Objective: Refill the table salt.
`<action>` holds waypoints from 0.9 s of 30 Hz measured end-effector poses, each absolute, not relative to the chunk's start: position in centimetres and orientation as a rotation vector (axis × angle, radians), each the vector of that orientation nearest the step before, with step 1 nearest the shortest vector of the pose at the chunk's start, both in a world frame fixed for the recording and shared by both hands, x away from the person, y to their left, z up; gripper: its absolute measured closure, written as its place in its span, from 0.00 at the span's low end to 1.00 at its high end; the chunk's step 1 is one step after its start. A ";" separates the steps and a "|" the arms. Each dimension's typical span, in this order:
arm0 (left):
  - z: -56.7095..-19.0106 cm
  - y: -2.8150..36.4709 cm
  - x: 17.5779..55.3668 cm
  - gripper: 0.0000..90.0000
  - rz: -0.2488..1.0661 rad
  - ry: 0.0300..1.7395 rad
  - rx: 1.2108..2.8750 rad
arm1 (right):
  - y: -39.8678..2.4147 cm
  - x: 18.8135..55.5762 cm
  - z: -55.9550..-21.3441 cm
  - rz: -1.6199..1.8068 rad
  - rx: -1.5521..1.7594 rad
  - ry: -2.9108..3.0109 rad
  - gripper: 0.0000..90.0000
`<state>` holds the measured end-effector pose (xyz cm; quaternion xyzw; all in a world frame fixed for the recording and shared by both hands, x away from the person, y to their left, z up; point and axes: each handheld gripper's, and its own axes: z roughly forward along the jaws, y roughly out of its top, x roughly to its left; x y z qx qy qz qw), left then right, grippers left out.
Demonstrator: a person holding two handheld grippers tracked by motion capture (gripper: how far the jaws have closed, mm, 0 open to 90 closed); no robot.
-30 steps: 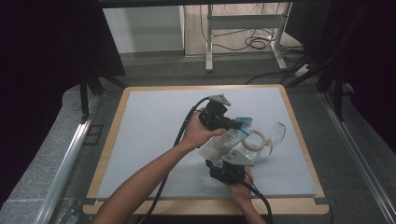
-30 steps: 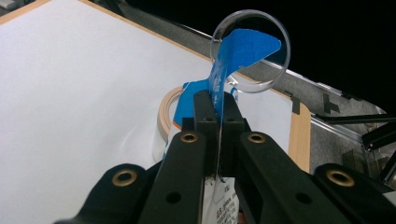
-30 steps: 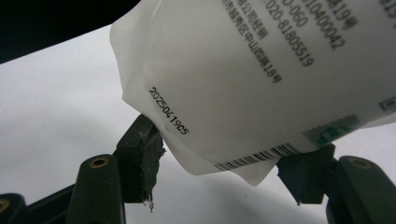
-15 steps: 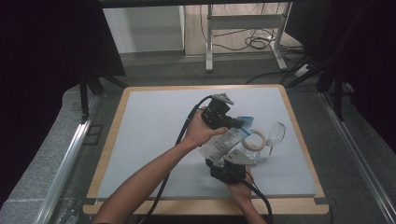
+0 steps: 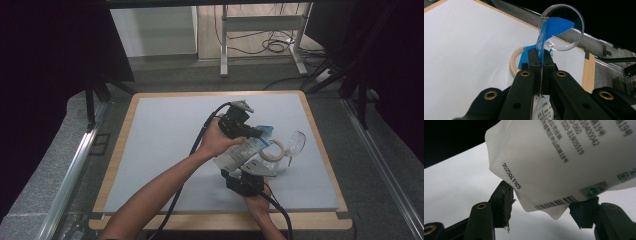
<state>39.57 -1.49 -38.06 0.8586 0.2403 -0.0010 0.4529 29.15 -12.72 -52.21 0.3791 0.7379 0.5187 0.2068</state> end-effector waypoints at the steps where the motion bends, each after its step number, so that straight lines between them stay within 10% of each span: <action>1: -38.1 -1.5 39.6 1.00 -0.004 0.593 2.119 | -12.7 29.2 -52.2 1.444 1.055 2.056 0.46; 27: -37.7 -2.2 38.8 1.00 0.007 0.587 2.115 | -12.4 29.3 -52.2 1.376 1.044 2.005 0.45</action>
